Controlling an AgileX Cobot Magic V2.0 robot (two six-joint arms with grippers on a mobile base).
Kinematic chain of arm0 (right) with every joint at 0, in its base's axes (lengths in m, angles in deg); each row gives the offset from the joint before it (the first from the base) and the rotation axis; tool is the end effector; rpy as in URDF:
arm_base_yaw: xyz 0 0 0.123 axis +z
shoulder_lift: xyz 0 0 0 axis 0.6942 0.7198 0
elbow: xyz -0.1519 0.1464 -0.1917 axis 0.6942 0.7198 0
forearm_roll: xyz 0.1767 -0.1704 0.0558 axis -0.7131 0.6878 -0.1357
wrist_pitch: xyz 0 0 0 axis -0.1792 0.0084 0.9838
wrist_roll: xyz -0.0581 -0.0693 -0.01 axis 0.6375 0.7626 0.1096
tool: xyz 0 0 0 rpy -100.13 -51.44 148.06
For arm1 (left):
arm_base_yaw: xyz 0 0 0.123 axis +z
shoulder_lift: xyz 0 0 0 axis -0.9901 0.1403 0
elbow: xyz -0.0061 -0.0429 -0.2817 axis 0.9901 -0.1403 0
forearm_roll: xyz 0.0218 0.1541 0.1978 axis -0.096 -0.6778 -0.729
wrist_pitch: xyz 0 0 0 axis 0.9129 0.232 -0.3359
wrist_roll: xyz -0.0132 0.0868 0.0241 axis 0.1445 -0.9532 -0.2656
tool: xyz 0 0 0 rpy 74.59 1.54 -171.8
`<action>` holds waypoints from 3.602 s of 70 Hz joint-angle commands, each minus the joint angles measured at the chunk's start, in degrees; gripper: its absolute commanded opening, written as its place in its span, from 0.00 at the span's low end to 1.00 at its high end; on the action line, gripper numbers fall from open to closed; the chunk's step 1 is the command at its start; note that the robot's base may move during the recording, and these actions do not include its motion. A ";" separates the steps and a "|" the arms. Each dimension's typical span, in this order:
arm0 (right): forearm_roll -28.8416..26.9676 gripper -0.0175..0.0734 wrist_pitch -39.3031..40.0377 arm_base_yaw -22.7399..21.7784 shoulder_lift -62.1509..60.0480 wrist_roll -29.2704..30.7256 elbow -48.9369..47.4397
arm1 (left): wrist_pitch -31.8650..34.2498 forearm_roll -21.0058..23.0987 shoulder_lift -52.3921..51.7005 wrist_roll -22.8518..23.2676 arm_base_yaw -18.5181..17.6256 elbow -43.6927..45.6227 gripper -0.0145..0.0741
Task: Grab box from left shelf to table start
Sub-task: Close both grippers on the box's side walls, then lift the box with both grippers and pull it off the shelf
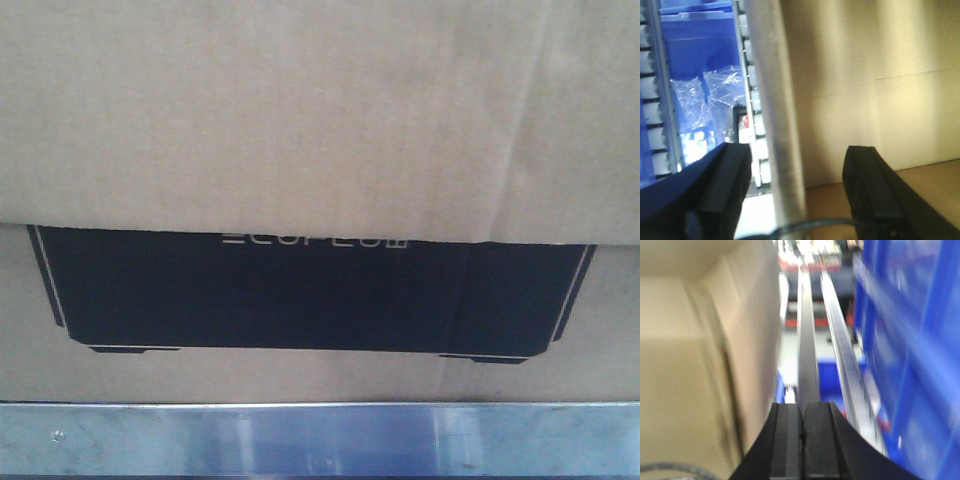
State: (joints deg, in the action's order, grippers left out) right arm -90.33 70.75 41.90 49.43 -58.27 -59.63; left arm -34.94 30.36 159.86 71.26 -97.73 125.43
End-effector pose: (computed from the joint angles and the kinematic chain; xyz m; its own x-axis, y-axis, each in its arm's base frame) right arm 0.0399 0.0017 0.2600 0.0353 0.0864 -0.9956 -0.0014 0.9963 0.0864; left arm 0.2243 -0.0649 0.4012 -0.8221 0.1674 -0.5442 0.2294 0.9722 -0.0474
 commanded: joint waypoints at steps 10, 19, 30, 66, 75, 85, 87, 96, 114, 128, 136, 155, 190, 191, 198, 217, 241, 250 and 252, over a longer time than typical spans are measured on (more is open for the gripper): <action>0.08 0.78 -6.54 0.02 3.53 0.08 -15.83 | 1.90 -0.42 -1.17 0.64 -0.12 1.97 0.51; 0.08 0.85 -12.50 0.02 11.39 0.08 -23.85 | 1.90 -0.42 -1.17 0.64 -0.12 1.97 0.51; 0.08 0.84 -19.65 0.43 24.99 0.29 -34.91 | 1.90 -0.42 -1.17 0.64 -0.12 1.97 0.51; -1.42 0.84 -35.28 2.06 61.81 3.77 -55.55 | 1.90 -0.42 -1.17 0.64 -0.12 1.97 0.50; -1.42 0.73 -34.96 2.06 65.76 3.77 -55.55 | 1.81 -0.42 -1.17 0.64 -0.12 1.97 0.37; -1.42 0.44 -34.69 2.00 68.43 3.77 -55.55 | 1.81 -0.42 -1.17 0.64 -0.12 1.97 0.09; -1.42 0.37 -34.91 2.00 68.84 3.77 -55.55 | 1.81 -0.42 -1.17 0.64 -0.12 1.97 0.04; -1.37 0.27 -35.08 2.00 69.20 3.77 -55.49 | 1.91 1.15 -1.17 0.67 -0.12 1.97 0.06; -1.41 0.26 -35.73 2.00 67.95 3.77 -56.60 | 2.38 2.35 -2.72 3.49 -0.23 1.97 0.06; -2.71 0.26 -37.61 2.00 59.11 3.72 -58.16 | 2.40 2.25 -11.70 6.01 -1.00 1.97 0.06; -6.35 0.26 -37.80 2.00 52.29 3.72 -56.79 | 2.40 1.35 -18.22 6.73 -0.97 1.06 0.06; -7.60 0.26 -39.87 2.00 39.35 3.72 -47.84 | 4.46 0.14 -33.16 7.19 -0.97 -9.03 0.06; -7.65 0.26 -40.22 2.00 20.03 3.77 -45.44 | 7.58 0.24 -50.92 7.19 -0.97 -16.71 0.06; -7.65 0.26 -40.22 2.00 19.61 3.77 -45.44 | 7.73 0.24 -51.25 7.19 -0.97 -16.71 0.06; -7.65 0.26 -40.22 2.00 16.86 3.77 -45.44 | 8.31 0.38 -53.65 7.19 -0.97 -16.71 0.06; -7.65 0.26 -38.53 2.00 12.12 3.77 -45.44 | 10.19 0.49 -58.66 7.19 -0.97 -16.71 0.06; -8.68 0.26 -37.50 2.00 10.02 3.77 -46.12 | 5.14 0.78 -59.49 6.06 0.71 -11.98 0.06; -9.22 0.26 -37.98 2.00 10.02 3.77 -46.12 | 3.56 0.43 -58.99 6.07 1.64 -10.87 0.06; -9.22 0.26 -38.04 2.00 10.02 3.77 -46.12 | 3.34 0.12 -58.99 6.07 1.62 -10.87 0.06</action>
State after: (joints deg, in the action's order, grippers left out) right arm -103.63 25.51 43.96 58.21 -55.81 -104.10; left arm -37.64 31.47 99.67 76.10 -95.97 111.97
